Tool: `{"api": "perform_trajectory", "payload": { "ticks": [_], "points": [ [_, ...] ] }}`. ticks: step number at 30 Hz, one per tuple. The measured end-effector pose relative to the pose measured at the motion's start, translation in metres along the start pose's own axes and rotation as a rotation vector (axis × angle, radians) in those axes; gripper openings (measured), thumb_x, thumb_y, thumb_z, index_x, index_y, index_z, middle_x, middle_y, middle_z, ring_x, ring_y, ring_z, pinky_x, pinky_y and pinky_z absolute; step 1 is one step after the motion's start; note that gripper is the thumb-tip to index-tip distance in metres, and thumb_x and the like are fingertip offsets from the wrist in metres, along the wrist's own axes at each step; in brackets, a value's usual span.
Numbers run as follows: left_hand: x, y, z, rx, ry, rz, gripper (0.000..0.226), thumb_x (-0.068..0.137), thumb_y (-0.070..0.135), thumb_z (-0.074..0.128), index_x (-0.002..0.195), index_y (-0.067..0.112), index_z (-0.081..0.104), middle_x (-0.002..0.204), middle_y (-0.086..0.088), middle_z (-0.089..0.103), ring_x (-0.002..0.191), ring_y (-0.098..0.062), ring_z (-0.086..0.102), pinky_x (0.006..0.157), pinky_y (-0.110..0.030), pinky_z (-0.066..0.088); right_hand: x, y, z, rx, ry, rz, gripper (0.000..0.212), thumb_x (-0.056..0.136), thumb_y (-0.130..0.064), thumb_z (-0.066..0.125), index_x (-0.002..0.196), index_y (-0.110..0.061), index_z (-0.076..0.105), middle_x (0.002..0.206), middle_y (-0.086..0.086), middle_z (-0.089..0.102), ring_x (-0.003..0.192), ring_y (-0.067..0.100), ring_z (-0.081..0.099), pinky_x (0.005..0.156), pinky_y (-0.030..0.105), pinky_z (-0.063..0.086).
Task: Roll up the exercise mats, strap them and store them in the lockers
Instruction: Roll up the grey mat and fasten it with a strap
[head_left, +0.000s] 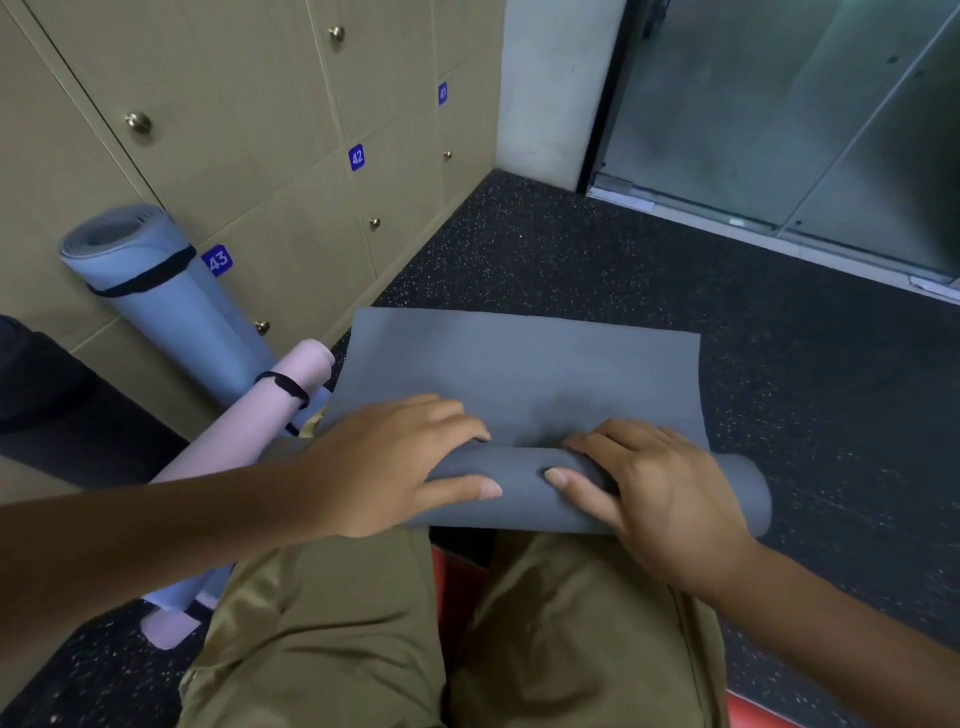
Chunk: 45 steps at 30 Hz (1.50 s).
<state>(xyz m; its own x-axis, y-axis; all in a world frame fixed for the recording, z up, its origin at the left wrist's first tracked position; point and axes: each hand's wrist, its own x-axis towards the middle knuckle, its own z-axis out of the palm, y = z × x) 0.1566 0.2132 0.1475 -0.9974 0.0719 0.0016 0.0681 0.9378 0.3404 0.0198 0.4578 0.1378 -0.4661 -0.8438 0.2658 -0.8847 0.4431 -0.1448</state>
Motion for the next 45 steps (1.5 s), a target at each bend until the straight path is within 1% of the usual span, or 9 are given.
{"api": "perform_trajectory", "payload": {
  "ticks": [4, 8, 13, 17, 23, 29, 35, 40, 45],
  "points": [
    [-0.011, 0.010, 0.016, 0.260, 0.235, 0.043, 0.065, 0.099, 0.071, 0.032, 0.111, 0.018, 0.067, 0.092, 0.003, 0.063, 0.083, -0.024, 0.064, 0.068, -0.043, 0.055, 0.015, 0.002, -0.009, 0.080, -0.192, 0.097, 0.071, 0.092, -0.080, 0.013, 0.107, -0.038, 0.068, 0.093, -0.010, 0.063, 0.088, 0.014, 0.062, 0.071, 0.035, 0.049],
    [-0.004, 0.008, 0.020, 0.337, 0.150, -0.027, 0.078, 0.097, 0.078, 0.013, 0.101, 0.018, 0.062, 0.087, 0.002, 0.059, 0.079, -0.025, 0.061, 0.065, -0.044, 0.052, 0.032, 0.004, -0.014, 0.165, -0.332, 0.126, 0.080, 0.080, -0.087, 0.010, 0.106, -0.037, 0.067, 0.096, -0.010, 0.065, 0.091, 0.009, 0.061, 0.078, 0.040, 0.052],
    [0.010, 0.000, 0.014, 0.274, 0.040, -0.056, 0.092, 0.085, 0.087, -0.008, 0.106, 0.023, 0.054, 0.096, 0.006, 0.057, 0.090, -0.020, 0.062, 0.074, -0.044, 0.051, 0.040, 0.006, -0.018, 0.161, -0.413, 0.155, 0.072, 0.086, -0.083, 0.015, 0.105, -0.036, 0.067, 0.100, -0.011, 0.067, 0.095, 0.013, 0.062, 0.082, 0.041, 0.052],
    [0.015, -0.002, 0.010, 0.193, -0.054, -0.053, 0.084, 0.081, 0.090, -0.006, 0.104, 0.028, 0.046, 0.097, 0.008, 0.054, 0.093, -0.015, 0.058, 0.080, -0.041, 0.048, 0.028, 0.005, -0.014, 0.035, -0.286, 0.129, 0.068, 0.095, -0.074, 0.012, 0.097, -0.032, 0.065, 0.092, -0.007, 0.063, 0.087, 0.022, 0.062, 0.074, 0.040, 0.049],
    [0.033, -0.014, 0.000, -0.077, -0.214, -0.167, 0.077, 0.079, 0.095, 0.014, 0.090, 0.029, 0.051, 0.084, 0.008, 0.058, 0.079, -0.006, 0.056, 0.079, -0.037, 0.047, 0.013, 0.012, -0.004, -0.064, 0.008, 0.040, 0.050, 0.107, -0.051, 0.032, 0.101, -0.016, 0.068, 0.095, 0.002, 0.063, 0.089, 0.026, 0.057, 0.080, 0.042, 0.049],
    [0.037, -0.019, 0.004, -0.116, -0.046, -0.144, 0.068, 0.079, 0.091, 0.031, 0.107, 0.034, 0.058, 0.107, 0.017, 0.048, 0.101, -0.001, 0.054, 0.094, -0.034, 0.047, 0.014, 0.013, 0.010, -0.130, 0.094, 0.049, 0.052, 0.109, -0.048, 0.028, 0.099, -0.018, 0.070, 0.092, 0.003, 0.064, 0.083, 0.028, 0.059, 0.072, 0.043, 0.047],
    [0.029, -0.016, 0.011, 0.240, 0.409, 0.084, 0.052, 0.100, 0.062, 0.041, 0.107, 0.019, 0.068, 0.100, 0.006, 0.060, 0.091, -0.019, 0.063, 0.072, -0.034, 0.052, 0.041, 0.017, 0.001, -0.047, -0.114, 0.111, 0.060, 0.102, -0.059, 0.018, 0.090, -0.027, 0.067, 0.083, -0.003, 0.060, 0.085, 0.023, 0.060, 0.071, 0.039, 0.046],
    [0.021, -0.008, 0.024, 0.334, 0.362, 0.007, 0.083, 0.089, 0.086, 0.034, 0.113, 0.014, 0.068, 0.104, 0.000, 0.059, 0.090, -0.024, 0.059, 0.071, -0.041, 0.053, 0.063, 0.024, -0.007, 0.063, -0.339, 0.149, 0.049, 0.102, -0.060, 0.022, 0.086, -0.032, 0.060, 0.090, -0.004, 0.060, 0.092, 0.020, 0.059, 0.073, 0.040, 0.048],
    [0.035, -0.013, 0.014, 0.167, 0.180, -0.133, 0.084, 0.074, 0.096, 0.034, 0.118, 0.032, 0.065, 0.103, 0.016, 0.045, 0.098, -0.009, 0.048, 0.080, -0.035, 0.048, 0.078, 0.033, -0.006, 0.126, -0.435, 0.180, 0.055, 0.101, -0.064, 0.021, 0.096, -0.034, 0.067, 0.107, -0.003, 0.065, 0.101, 0.020, 0.060, 0.085, 0.045, 0.050]
  ]
}}
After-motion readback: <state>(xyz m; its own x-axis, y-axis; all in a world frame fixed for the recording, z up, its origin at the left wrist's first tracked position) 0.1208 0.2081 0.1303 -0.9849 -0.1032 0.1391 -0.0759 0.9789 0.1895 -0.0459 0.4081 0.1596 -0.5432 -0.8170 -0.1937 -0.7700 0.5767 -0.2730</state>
